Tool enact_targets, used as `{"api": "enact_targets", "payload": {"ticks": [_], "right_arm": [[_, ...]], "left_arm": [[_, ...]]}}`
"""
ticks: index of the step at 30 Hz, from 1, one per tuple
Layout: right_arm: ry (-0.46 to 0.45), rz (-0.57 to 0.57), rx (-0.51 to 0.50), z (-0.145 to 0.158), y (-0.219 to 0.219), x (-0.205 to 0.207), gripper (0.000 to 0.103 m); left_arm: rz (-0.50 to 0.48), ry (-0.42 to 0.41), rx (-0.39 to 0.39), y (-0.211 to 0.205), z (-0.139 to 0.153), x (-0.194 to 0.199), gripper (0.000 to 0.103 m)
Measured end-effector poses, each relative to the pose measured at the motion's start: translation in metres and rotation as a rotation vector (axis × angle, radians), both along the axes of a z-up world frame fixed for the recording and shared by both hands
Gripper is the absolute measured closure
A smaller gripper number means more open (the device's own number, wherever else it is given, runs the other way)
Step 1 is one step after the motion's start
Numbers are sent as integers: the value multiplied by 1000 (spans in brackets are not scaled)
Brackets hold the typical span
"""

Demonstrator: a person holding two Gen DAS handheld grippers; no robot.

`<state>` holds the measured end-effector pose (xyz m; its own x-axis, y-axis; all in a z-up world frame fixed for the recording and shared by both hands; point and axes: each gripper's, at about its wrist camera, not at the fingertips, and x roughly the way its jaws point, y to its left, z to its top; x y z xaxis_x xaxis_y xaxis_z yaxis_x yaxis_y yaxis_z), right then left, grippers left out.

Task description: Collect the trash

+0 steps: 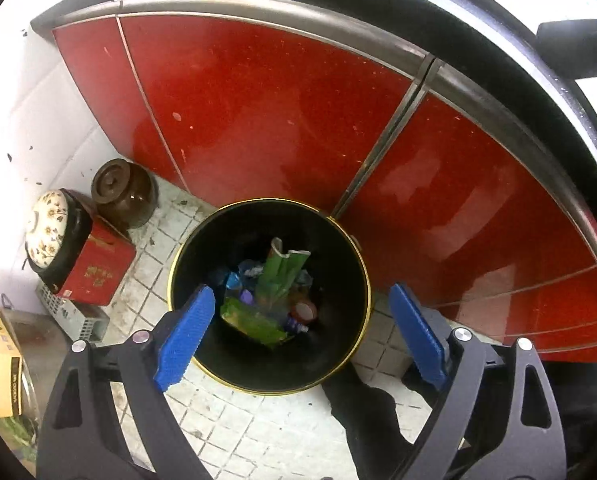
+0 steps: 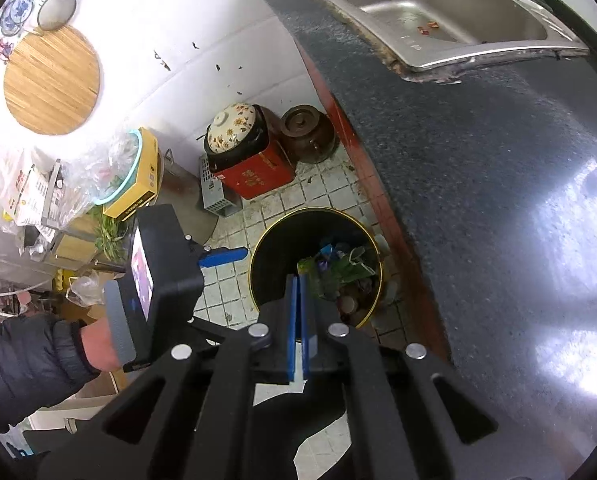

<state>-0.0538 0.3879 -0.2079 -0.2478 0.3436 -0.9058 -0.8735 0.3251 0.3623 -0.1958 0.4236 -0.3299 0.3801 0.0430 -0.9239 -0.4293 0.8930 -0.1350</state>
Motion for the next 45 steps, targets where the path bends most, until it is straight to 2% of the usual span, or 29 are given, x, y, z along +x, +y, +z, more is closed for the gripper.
{"api": "enact_targets", "payload": {"ticks": [4,6,9,16,19,20,21,22,23,29,36,41,45], "right_arm": [[0,-4,16,5,-3,0,102],[-4,-3,27,8,-5,0,102],[-15,5,39,16,-9,0,102],[-8,9,70,27,-16,0,102],[-14,0,96,33,-20,-1,102],[-14,-1,103,35,-21,-2,97],[-14,0,111,37,-22,-3,60],[-28,-9,124,41,-24,-3,30],[-68,-38,174,50,-30,-3,8],[-62,-2,196,59,-26,-11,8],[-59,2,195,65,-27,-18,8],[-70,-51,218,85,-48,-7,8],[-123,-165,229,108,-93,20,8]], "left_arm": [[9,7,17,-2,5,1,16],[23,-7,22,-3,15,1,16],[54,-24,51,-5,36,0,7],[87,7,87,-17,73,-12,7],[105,-8,92,-24,91,-20,7],[111,-10,92,-25,95,-23,7],[120,-13,89,-28,100,-26,7],[126,-17,90,-31,105,-28,7],[137,-24,98,-34,110,-32,7],[189,-60,108,-42,129,-49,7],[223,-52,138,-36,137,-58,7],[186,-31,184,-41,146,-46,7],[116,-36,207,-53,160,-19,7]]}}
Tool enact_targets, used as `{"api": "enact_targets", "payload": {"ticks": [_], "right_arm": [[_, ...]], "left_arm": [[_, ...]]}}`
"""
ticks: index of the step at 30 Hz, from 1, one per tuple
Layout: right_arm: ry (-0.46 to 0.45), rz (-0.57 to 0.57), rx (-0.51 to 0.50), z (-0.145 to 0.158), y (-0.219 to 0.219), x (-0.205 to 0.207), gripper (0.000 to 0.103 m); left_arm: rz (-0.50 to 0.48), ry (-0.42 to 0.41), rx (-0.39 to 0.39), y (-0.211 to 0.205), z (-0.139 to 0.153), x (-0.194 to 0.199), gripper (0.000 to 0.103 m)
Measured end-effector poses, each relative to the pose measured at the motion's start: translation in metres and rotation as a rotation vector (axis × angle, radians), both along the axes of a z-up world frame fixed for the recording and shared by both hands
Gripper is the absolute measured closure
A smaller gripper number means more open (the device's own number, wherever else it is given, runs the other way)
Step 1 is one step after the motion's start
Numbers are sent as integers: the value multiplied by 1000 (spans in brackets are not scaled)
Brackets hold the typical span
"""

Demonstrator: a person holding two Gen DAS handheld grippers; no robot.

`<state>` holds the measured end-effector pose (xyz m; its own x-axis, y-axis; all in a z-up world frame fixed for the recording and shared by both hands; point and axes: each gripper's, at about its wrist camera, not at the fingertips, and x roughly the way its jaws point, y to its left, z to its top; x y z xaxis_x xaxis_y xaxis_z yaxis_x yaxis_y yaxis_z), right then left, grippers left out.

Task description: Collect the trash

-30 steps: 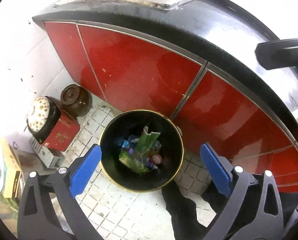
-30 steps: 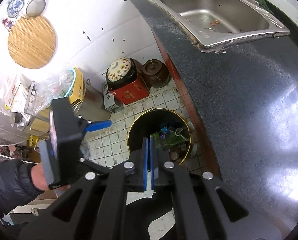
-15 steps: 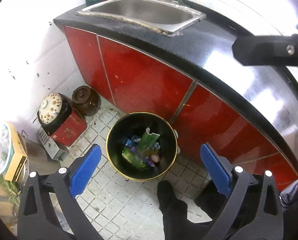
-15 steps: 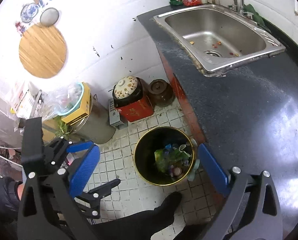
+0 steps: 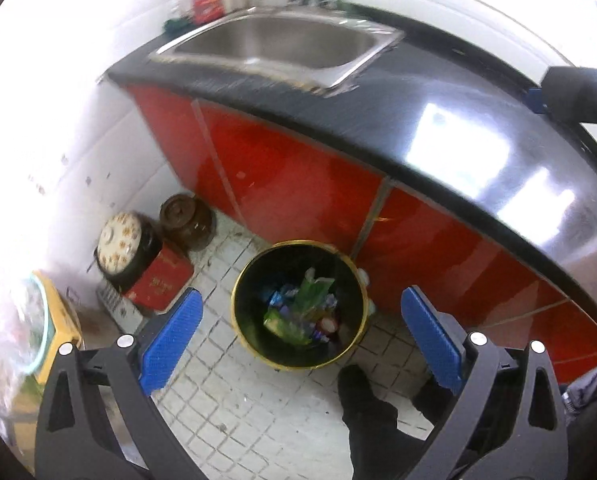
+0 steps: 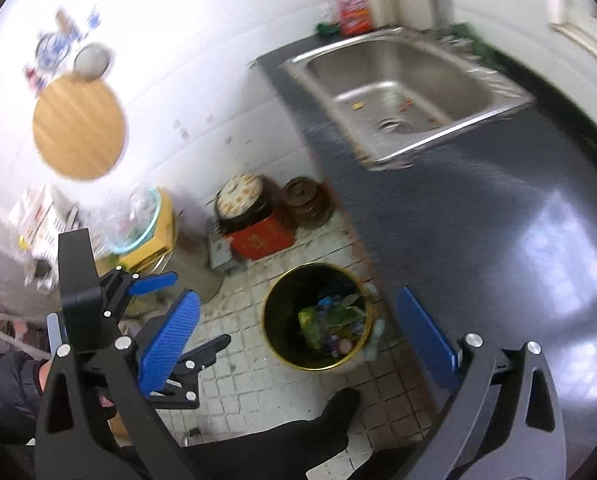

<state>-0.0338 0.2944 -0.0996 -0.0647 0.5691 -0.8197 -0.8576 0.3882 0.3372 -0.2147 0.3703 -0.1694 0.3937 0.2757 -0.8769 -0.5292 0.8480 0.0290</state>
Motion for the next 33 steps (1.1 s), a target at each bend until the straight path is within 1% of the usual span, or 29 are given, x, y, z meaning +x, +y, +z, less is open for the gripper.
{"api": "enact_targets", "payload": {"ticks": [3,5,7,8,9,10,11,12,14,15,18,21,23,27,31,33], "right_arm": [[-29,-123,11,19,-48,28,7],[-62,-212,9,31,-81,45,7],[-107,-327,-2,44,-125,65,7],[-129,-382,-12,49,-147,73,7],[-155,-453,-24,56,-174,83,7],[-186,-524,-47,61,-200,91,7],[-208,-570,-66,64,-217,96,7],[-238,-635,-96,68,-244,103,7],[-278,-729,-138,74,-282,112,7],[-306,-791,-161,79,-309,116,7],[-333,-897,-206,83,-360,127,7],[-341,-986,-233,86,-404,133,7],[-340,-1025,-237,86,-425,135,7],[-315,-1090,-219,84,-457,141,7],[-312,-1102,-221,82,-469,149,7],[-308,-1106,-218,82,-474,152,7]], "left_arm": [[-88,-5,5,-18,15,35,7],[-154,-20,30,-37,27,65,7],[-199,-45,65,-55,38,92,7],[-225,-60,80,-69,45,111,7],[-244,-74,84,-81,50,125,7],[-264,-92,79,-92,55,139,7],[-290,-115,58,-107,62,158,7],[-312,-127,39,-119,66,173,7],[-356,-138,10,-150,74,208,7],[-373,-138,3,-163,78,221,7],[-419,-135,5,-208,89,265,7],[-472,-140,31,-251,99,294,7],[-506,-140,39,-276,104,306,7],[-568,-119,46,-312,103,318,7],[-598,-103,56,-328,100,329,7],[-601,-98,52,-327,99,331,7]]}}
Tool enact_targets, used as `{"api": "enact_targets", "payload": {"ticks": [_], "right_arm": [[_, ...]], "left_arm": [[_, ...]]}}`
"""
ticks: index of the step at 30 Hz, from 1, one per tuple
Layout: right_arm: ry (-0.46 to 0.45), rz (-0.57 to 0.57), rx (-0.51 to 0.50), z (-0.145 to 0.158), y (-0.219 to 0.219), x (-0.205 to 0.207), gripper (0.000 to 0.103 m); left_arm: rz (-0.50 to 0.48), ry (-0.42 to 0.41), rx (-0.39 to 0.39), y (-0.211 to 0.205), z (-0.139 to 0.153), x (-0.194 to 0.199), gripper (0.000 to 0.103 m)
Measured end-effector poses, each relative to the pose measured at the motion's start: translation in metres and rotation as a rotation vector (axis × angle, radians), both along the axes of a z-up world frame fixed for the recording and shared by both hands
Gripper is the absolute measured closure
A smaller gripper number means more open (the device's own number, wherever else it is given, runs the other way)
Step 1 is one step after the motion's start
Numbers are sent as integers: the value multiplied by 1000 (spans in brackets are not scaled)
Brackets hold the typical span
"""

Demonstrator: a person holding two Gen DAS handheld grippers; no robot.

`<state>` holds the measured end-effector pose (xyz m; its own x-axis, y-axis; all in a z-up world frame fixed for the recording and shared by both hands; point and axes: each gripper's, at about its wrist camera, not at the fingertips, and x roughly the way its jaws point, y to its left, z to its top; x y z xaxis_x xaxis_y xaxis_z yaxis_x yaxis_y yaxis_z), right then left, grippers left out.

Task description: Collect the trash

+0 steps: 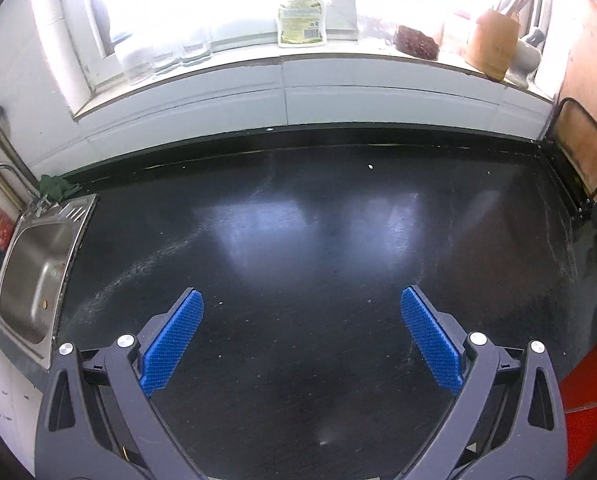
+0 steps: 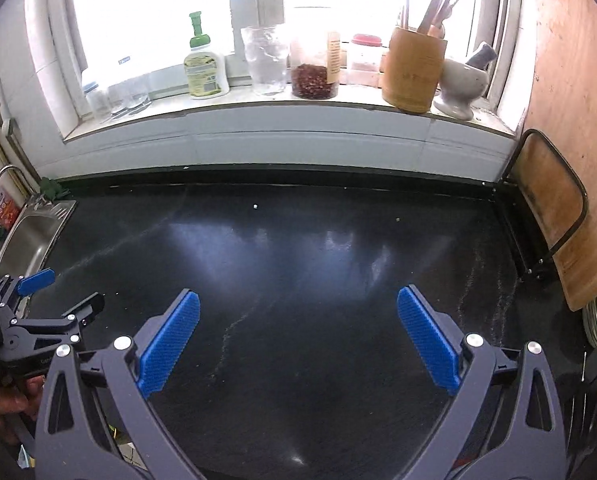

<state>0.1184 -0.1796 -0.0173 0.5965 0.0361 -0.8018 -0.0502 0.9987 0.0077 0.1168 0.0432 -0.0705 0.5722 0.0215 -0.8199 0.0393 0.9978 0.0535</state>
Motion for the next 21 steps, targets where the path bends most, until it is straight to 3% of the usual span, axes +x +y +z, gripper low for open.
{"api": "enact_targets", "payload": {"ticks": [21], "right_arm": [[17,1,20,-10,-3,22,7]], "left_arm": [[-8,19,3,0,-6,17,7]]}}
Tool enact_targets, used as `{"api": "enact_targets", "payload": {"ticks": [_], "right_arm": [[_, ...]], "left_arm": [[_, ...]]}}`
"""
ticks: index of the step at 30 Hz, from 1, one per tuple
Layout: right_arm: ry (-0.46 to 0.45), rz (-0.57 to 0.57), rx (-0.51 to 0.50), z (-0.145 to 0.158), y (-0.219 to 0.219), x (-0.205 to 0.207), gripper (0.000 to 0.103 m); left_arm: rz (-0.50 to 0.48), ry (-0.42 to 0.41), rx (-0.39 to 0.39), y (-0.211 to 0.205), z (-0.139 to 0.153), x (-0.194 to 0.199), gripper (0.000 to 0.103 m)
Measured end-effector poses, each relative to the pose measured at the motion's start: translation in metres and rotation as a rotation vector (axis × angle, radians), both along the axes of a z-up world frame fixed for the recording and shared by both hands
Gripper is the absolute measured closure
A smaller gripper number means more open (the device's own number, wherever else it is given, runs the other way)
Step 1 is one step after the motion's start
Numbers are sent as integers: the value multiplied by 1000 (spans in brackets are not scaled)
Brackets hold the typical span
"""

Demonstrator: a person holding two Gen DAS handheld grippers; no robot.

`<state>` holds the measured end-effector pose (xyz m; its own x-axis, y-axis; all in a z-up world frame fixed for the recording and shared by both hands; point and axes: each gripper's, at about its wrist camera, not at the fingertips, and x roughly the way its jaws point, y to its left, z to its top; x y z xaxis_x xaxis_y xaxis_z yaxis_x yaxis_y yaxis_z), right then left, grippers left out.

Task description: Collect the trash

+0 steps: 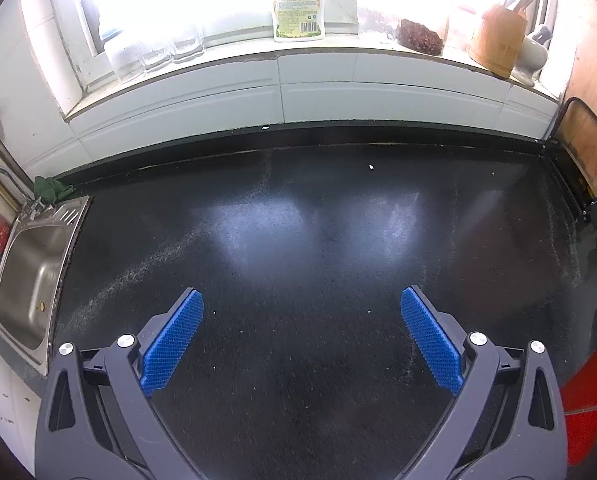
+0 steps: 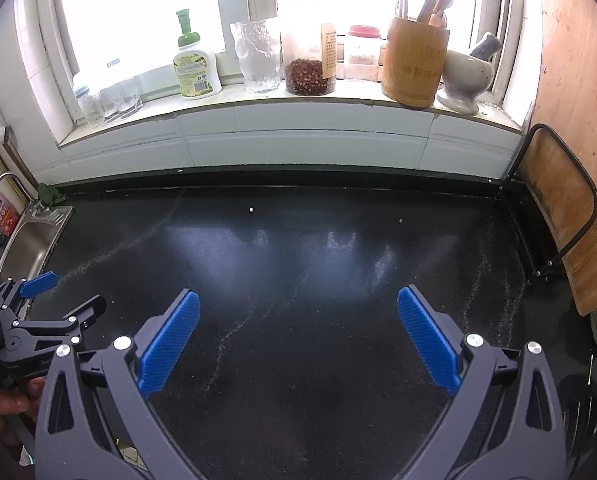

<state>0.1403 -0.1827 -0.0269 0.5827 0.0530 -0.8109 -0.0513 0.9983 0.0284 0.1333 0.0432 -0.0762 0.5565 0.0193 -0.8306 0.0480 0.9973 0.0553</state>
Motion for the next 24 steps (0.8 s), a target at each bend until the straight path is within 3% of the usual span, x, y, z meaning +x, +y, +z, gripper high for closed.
{"api": "enact_targets", "payload": {"ticks": [24], "right_arm": [[3,-8,12,-2,-4,0,7]], "left_arm": [[-3,3,-1,-5,-2,-1,7]]}}
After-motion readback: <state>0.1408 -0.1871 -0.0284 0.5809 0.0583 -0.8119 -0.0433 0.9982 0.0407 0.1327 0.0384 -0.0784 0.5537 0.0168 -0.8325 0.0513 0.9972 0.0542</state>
